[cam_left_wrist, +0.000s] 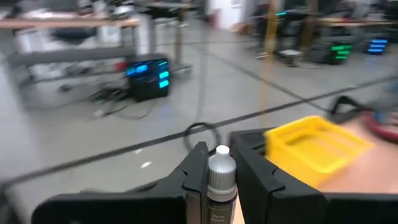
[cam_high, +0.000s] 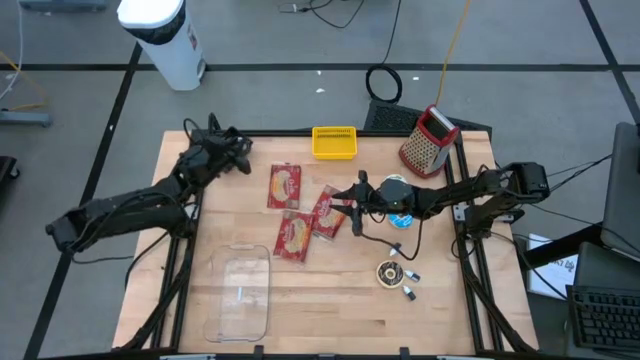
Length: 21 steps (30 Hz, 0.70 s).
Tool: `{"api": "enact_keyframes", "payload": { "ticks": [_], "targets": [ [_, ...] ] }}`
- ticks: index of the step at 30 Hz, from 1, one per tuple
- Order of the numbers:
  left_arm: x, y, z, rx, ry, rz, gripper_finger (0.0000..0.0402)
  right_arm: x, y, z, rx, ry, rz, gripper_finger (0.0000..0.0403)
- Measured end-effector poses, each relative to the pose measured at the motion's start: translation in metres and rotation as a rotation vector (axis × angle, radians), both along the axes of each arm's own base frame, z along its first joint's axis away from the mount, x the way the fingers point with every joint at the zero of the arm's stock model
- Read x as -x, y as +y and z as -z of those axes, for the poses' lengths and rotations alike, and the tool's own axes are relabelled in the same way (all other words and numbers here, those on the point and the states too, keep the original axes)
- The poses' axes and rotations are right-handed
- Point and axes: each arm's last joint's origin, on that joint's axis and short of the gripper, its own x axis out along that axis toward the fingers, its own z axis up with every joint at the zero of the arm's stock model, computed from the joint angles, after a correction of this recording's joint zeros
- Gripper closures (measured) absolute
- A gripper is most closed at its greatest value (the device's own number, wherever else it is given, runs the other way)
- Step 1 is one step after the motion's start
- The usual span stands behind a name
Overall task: Pick & Place Food Item
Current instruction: Put the dark green food coloring bottle into the black bin
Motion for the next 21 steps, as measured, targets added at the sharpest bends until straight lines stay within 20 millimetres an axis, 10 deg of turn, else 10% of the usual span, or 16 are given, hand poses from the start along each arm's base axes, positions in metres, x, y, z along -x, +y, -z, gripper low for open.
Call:
{"api": "enact_keyframes", "payload": {
  "ticks": [21],
  "targets": [
    [0.029, 0.013, 0.036, 0.165, 0.045, -0.243, 0.0349, 0.000, 0.000, 0.000, -0.001, 0.001, 0.000, 0.0288]
  ]
}}
